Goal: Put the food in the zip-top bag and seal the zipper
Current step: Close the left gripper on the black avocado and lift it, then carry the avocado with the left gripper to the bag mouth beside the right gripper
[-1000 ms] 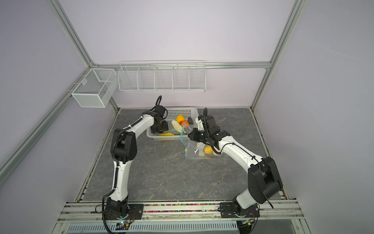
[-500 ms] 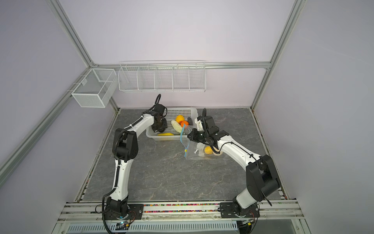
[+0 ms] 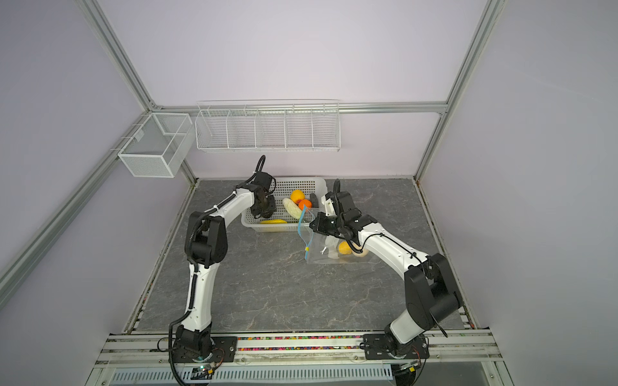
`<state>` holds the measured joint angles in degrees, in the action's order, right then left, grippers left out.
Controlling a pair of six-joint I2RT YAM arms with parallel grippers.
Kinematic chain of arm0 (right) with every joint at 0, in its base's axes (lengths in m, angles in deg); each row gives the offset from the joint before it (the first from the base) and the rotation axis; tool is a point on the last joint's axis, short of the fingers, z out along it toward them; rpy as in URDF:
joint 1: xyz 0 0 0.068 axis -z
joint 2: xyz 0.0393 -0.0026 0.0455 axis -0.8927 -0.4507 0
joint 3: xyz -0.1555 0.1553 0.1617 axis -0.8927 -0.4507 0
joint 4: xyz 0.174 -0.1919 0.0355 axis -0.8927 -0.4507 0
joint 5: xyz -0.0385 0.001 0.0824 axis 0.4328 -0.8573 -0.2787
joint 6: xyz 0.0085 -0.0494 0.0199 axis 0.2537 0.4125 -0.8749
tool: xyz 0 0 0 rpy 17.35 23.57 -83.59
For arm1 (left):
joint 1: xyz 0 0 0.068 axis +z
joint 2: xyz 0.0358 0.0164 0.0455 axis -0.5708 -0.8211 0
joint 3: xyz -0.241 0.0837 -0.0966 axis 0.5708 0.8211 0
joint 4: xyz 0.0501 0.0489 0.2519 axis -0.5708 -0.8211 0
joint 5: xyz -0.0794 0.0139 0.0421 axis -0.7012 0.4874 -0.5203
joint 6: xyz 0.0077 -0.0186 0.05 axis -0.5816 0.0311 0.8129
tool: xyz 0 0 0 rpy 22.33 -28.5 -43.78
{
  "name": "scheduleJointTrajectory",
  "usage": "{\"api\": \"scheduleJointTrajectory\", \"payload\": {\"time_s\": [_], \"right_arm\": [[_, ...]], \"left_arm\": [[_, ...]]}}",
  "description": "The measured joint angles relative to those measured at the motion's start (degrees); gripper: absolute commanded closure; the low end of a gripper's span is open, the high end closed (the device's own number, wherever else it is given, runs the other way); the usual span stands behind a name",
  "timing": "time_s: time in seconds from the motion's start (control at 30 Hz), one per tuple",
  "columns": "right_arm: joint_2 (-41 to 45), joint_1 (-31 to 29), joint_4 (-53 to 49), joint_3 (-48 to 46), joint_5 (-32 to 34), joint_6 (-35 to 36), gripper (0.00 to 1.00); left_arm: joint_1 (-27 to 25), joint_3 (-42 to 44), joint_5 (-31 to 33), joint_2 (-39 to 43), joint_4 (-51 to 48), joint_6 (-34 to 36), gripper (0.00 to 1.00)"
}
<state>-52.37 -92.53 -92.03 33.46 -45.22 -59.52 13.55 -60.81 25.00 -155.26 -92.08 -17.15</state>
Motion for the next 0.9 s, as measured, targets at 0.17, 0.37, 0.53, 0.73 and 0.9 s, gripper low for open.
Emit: {"api": "scheduleJointTrajectory", "payload": {"time_s": [0.17, 0.37, 0.53, 0.73, 0.9], "right_arm": [[0.0, 0.0, 0.0, 0.0, 0.0, 0.0, 0.93], [0.0, 0.0, 0.0, 0.0, 0.3, 0.0, 0.93], [0.0, 0.0, 0.0, 0.0, 0.3, 0.0, 0.93], [0.0, 0.0, 0.0, 0.0, 0.6, 0.0, 0.94], [0.1, 0.0, 0.0, 0.0, 1.0, 0.0, 0.94]], "left_arm": [[0.0, 2.6, -1.0, 2.5, -0.4, -0.2, 0.5], [0.0, 4.1, -2.2, 6.8, -0.2, -0.9, 0.51], [0.0, 6.6, -4.0, 11.8, 1.2, -2.0, 0.52], [-0.6, 11.6, -5.9, 18.3, 2.9, -3.9, 0.52], [-2.8, 16.9, -8.7, 24.6, 4.8, -5.6, 0.52]]}}
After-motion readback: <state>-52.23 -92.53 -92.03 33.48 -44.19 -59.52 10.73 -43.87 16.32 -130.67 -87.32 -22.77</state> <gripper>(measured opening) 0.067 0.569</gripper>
